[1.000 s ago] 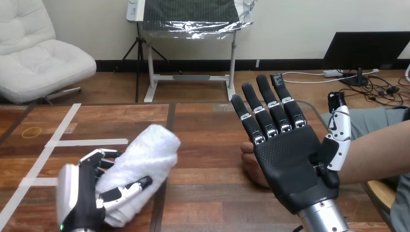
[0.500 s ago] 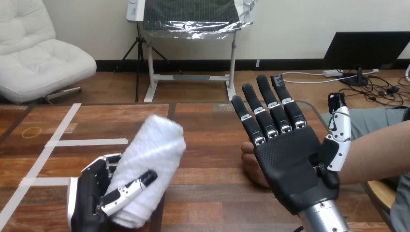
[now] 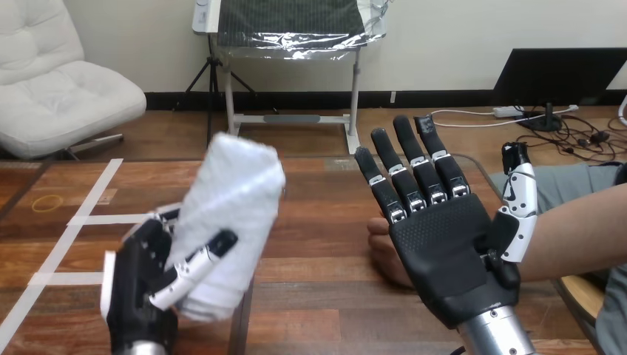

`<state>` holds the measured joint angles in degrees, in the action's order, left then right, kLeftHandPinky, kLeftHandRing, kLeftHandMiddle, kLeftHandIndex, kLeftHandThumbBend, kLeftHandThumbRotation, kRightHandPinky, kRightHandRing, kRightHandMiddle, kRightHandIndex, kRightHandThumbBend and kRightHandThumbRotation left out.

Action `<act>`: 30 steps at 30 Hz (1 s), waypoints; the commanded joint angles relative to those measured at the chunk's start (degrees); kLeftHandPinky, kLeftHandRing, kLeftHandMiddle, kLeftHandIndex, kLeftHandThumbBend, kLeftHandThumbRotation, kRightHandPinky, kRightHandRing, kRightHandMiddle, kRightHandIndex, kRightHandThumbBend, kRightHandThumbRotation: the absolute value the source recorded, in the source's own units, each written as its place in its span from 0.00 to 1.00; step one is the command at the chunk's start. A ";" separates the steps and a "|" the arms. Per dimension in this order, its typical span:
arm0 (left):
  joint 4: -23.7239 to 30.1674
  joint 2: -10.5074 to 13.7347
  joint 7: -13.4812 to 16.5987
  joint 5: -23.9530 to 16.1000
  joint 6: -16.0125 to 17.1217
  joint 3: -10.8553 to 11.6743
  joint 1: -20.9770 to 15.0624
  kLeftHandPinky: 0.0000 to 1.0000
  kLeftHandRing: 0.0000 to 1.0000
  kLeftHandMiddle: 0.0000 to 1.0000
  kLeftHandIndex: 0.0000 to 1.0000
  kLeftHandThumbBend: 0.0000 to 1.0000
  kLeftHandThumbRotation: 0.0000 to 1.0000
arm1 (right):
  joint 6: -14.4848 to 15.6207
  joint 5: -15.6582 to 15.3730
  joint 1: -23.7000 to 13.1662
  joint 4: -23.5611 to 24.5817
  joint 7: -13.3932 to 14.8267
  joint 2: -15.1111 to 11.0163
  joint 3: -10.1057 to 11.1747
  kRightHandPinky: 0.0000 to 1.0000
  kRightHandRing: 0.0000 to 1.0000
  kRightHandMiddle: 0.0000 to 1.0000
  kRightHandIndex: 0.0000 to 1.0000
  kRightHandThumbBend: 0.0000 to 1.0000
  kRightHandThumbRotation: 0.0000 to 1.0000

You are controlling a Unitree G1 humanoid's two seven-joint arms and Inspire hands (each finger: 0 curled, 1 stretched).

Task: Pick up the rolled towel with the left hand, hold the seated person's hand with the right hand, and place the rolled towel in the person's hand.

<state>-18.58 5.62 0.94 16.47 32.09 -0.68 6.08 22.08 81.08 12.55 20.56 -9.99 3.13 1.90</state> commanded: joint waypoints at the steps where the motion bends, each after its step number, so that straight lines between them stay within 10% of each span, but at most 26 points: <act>1: 6.49 -0.81 -1.79 0.60 2.52 2.24 -4.64 0.38 0.40 0.45 0.53 0.70 0.03 | -0.39 1.27 -3.54 1.67 -0.74 2.40 0.77 1.00 1.00 0.99 1.00 0.41 0.72; 10: 7.20 -2.02 -3.85 0.32 1.96 3.48 -4.31 0.39 0.40 0.45 0.53 0.71 0.02 | -1.96 -4.31 -3.99 1.93 -3.12 0.54 1.26 1.00 1.00 1.00 1.00 0.40 0.71; 16: 7.24 -2.72 -5.59 0.76 1.69 4.06 -4.32 0.39 0.40 0.45 0.53 0.71 0.01 | -5.37 -14.43 -4.49 2.73 -4.40 -1.39 1.57 1.00 1.00 1.00 1.00 0.41 0.67; 22: 7.69 -3.25 -6.30 0.50 0.86 4.45 -4.15 0.40 0.41 0.45 0.53 0.71 0.01 | -15.45 -34.54 -5.52 2.16 -8.59 -5.59 0.68 1.00 1.00 1.00 1.00 0.38 0.71; 30: 6.86 -3.27 -6.50 -0.40 1.13 4.36 -4.57 0.40 0.41 0.45 0.53 0.71 0.01 | -28.18 -69.56 -7.09 0.35 -1.01 -15.73 -0.63 0.99 1.00 1.00 1.00 0.34 0.63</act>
<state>-13.78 3.41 -4.19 16.32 32.22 2.97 6.15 9.84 46.42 11.82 20.55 -13.99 -1.62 2.54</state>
